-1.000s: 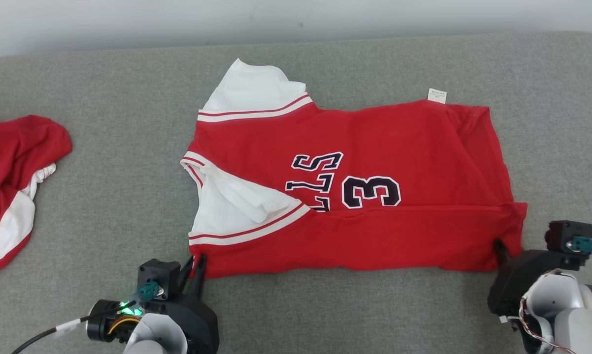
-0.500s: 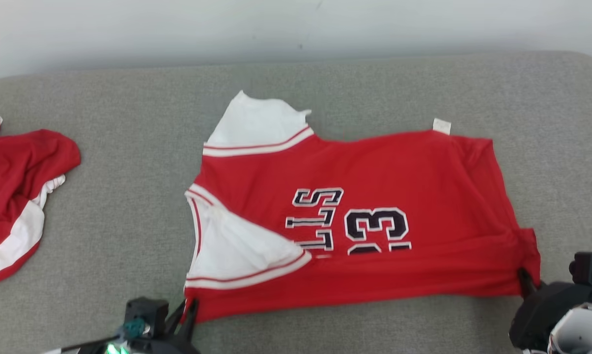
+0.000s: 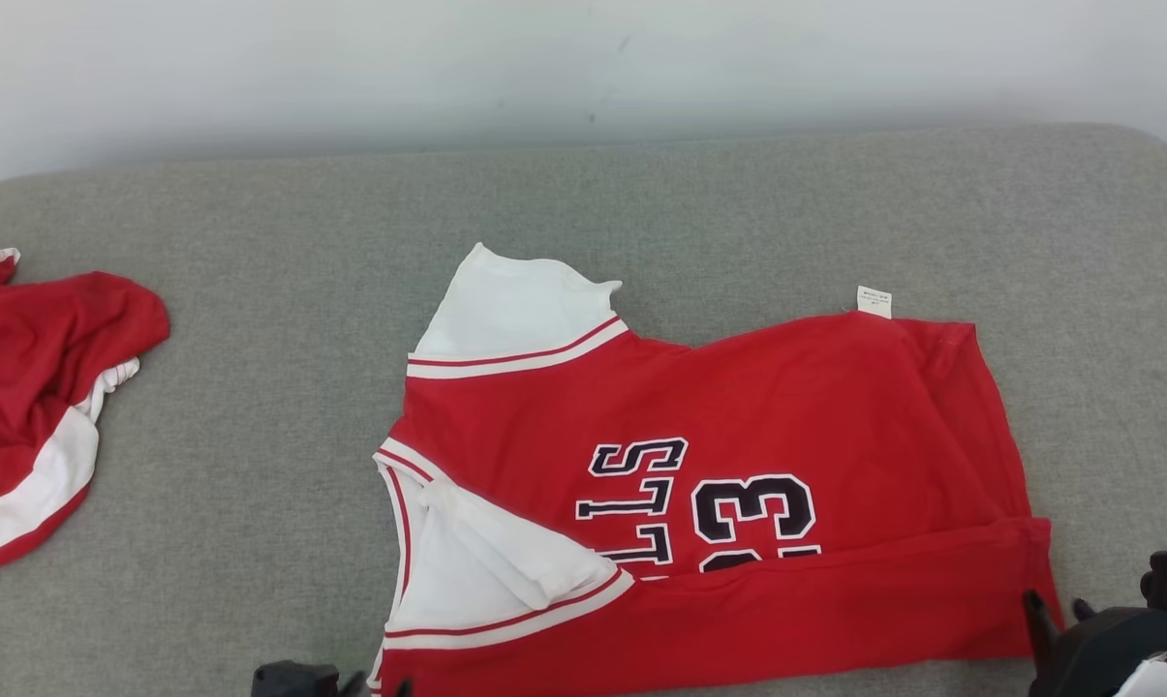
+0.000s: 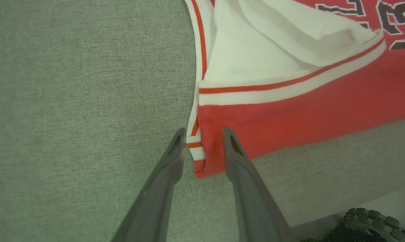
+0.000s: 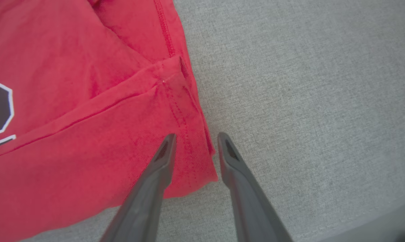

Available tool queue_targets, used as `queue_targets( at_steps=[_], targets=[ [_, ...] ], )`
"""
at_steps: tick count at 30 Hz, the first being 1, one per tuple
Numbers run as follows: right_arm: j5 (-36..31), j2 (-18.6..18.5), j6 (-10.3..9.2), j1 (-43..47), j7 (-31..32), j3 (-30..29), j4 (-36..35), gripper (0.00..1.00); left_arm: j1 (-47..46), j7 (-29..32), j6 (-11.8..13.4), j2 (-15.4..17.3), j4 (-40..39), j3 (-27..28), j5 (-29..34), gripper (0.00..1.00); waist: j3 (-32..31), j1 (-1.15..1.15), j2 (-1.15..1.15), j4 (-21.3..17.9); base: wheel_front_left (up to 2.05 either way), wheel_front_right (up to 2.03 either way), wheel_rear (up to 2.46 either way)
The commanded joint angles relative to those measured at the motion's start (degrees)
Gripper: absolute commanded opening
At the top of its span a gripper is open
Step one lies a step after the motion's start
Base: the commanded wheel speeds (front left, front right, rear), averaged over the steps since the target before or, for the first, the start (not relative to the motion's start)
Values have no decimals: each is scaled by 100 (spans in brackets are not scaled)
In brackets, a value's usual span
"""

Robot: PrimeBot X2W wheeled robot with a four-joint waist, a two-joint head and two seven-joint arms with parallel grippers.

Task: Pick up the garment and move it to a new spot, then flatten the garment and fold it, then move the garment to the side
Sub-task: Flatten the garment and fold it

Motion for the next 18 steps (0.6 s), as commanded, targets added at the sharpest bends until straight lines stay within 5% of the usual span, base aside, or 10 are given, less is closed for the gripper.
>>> queue_targets(
  at_steps=[1,10,18],
  targets=[
    [27,8,-13,59,30,-15,-20,100,59,16,22,24,-11,-9,30,100,-12,0,0,9,0,0,0],
    [166,-129,-13,-150,473,-127,-962,100,-507,-57,84,186,-199,237,183,100,13,0,0,-9,0,0,0],
    [513,-499,-13,-1361,948,540,-927,100,-2079,8,-314,-2,408,395,196,100,365,0,0,-172,0,0,0]
  ],
)
